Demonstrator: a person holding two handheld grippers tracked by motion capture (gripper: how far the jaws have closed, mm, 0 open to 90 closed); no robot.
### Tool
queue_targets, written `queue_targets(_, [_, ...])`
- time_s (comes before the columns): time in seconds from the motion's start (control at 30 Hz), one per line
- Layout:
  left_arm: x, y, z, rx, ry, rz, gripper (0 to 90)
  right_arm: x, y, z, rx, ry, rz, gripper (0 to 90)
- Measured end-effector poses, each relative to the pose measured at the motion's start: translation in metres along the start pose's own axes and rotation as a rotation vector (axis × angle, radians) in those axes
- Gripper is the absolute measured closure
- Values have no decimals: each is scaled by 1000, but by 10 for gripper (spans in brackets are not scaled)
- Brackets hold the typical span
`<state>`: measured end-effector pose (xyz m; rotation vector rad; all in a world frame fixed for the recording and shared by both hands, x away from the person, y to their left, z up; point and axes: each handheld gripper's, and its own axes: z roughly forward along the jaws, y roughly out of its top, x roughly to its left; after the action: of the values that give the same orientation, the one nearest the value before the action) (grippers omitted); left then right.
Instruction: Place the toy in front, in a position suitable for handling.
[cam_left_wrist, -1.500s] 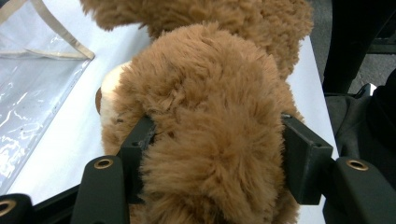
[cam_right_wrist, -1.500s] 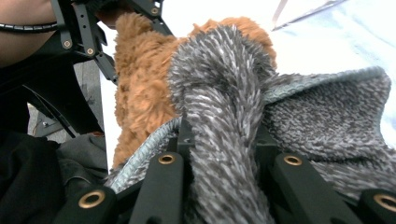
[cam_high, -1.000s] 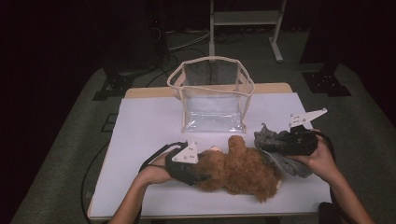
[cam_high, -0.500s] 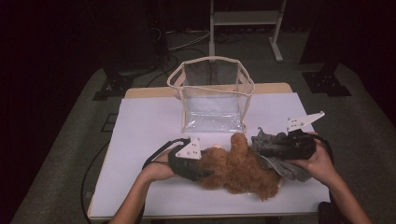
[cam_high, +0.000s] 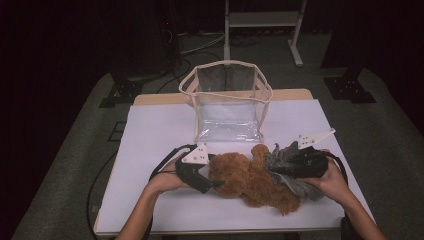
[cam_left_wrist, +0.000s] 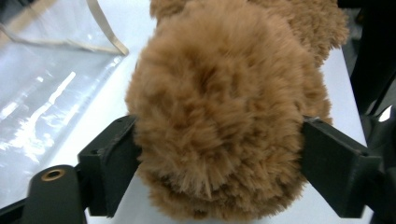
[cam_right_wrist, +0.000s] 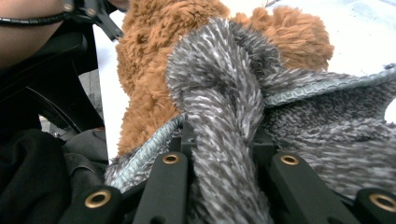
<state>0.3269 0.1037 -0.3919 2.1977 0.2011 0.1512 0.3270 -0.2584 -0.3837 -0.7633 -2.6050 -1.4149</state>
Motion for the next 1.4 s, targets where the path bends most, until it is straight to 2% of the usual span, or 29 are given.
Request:
queue_targets(0.07, [-2, -4, 7, -5, -8, 1, 318, 2, 4, -1, 4, -4, -4, 741])
queue_targets(0.13, [-2, -5, 8, -17, 3, -7, 386, 10, 14, -9, -9, -19, -38, 740])
queue_targets(0.2, [-2, -2, 8, -22, 6, -5, 417, 19, 27, -18, -21, -37, -82, 739])
queue_targets(0.3, [-2, 7, 8, -10, 10, 32, 437, 33, 52, -25, -39, -49, -150, 738])
queue_targets(0.37, [-3, 12, 10, -5, 9, 45, 438, 38, 66, -18, -27, -49, -182, 737])
queue_targets(0.4, [-4, 15, 11, -1, 8, 54, 438, 39, 73, -8, 0, -47, -198, 736])
queue_targets(0.47, [-6, 18, 13, 9, 8, 70, 437, 34, 77, 8, 37, -37, -194, 735])
queue_targets(0.53, [-7, 18, 14, 23, 15, 84, 436, 21, 75, 25, 85, -43, -172, 736])
queue_targets(0.6, [-7, 15, 14, 28, 19, 80, 435, 8, 62, 33, 145, -70, -146, 740])
queue_targets(0.7, [-4, 10, 13, -16, 7, 45, 394, -7, 38, 29, 105, -23, -69, 747])
queue_targets(0.77, [-3, 7, 15, -26, 5, 35, 322, -6, 31, 23, 84, -21, -60, 748])
queue_targets(0.83, [-3, 4, 20, -5, 3, 23, 219, -3, 29, 21, 87, -30, -69, 749])
queue_targets(0.87, [-3, 2, 21, -9, 2, 21, 186, -1, 28, 21, 91, -36, -75, 750])
queue_targets(0.93, [-3, -2, 25, -27, -12, -14, 138, 0, 28, 22, 93, -39, -78, 750])
queue_targets(1.13, [0, -9, 38, -67, -28, -60, 92, 0, 25, 21, 72, -32, -68, 750])
queue_targets(1.23, [1, -11, 42, -88, -22, -80, 97, -1, 26, 22, 74, -32, -67, 749])
queue_targets(1.37, [-1, -10, 39, -116, 9, -53, 317, -2, 31, 24, 79, -29, -77, 746])
queue_targets(1.4, [-1, -9, 37, -124, 20, -49, 345, -1, 32, 25, 81, -31, -79, 746])
